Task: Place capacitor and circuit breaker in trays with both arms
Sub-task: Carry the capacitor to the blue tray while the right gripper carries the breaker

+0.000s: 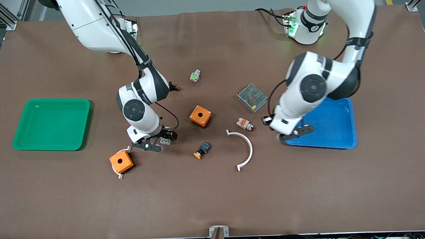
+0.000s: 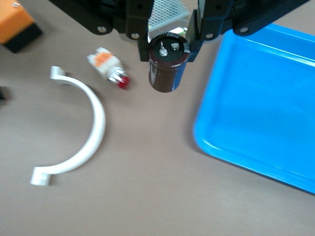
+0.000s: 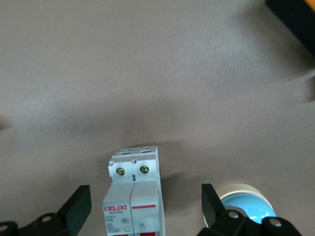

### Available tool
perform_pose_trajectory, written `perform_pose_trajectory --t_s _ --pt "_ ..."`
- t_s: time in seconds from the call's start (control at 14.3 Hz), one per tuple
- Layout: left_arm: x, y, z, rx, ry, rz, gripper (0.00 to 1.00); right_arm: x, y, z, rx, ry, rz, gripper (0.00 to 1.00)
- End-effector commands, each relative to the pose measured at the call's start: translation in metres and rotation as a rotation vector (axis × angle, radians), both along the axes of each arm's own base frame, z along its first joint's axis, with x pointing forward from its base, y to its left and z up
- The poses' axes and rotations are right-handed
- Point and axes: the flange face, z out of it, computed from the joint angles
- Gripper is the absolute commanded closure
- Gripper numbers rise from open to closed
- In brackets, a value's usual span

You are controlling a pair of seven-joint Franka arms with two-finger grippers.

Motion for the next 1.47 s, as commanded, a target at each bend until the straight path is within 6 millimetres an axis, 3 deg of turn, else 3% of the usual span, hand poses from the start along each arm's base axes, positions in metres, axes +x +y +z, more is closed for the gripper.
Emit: perform_pose_trajectory --t_s 0.0,0.14,0.21,0.35,0.42,0.56,0.7,0.84,0.98,1.19,1.4 --pt "-0.004 0.046 -0.014 0.034 0.027 -0.03 0.83 -0.005 0.004 0.001 -0.012 -0.01 0.017 0.08" --pt "-0.005 0.08 -0.026 0.048 0.046 -0.063 0.83 -0.008 0.011 0.001 -0.011 -0.012 0.029 0.21" --pt "-0.009 0.091 -0.031 0.046 0.059 -0.088 0.83 -0.009 0.013 0.001 -0.012 -0.011 0.031 0.33" --pt "-0.018 0.102 -0.044 0.045 0.085 -0.123 0.83 -0.009 0.012 0.002 -0.012 -0.009 0.031 0.81" --pt "-0.022 0.11 -0.052 0.044 0.096 -0.134 0.82 -0.009 0.012 0.002 -0.014 -0.005 0.031 0.96" --pt "-0.031 0.123 -0.065 0.038 0.108 -0.151 0.82 -0.003 0.003 0.007 -0.013 -0.008 0.024 1.0" --pt "-0.045 0.126 -0.076 0.037 0.115 -0.174 0.82 0.01 -0.022 0.033 -0.017 0.007 0.004 1.0" --pt "-0.052 0.134 -0.087 0.034 0.101 -0.175 0.82 0.023 -0.065 0.078 -0.021 0.05 0.012 1.0" --pt "-0.053 0.135 -0.095 0.028 0.081 -0.189 0.82 0.031 -0.128 0.119 -0.013 0.072 0.012 1.0" --pt "-0.055 0.143 -0.106 0.025 0.091 -0.191 0.82 0.022 -0.221 0.167 -0.018 0.082 0.033 1.0" --pt "-0.058 0.144 -0.121 0.02 0.066 -0.197 0.82 -0.001 -0.327 0.169 -0.031 0.083 0.103 1.0"
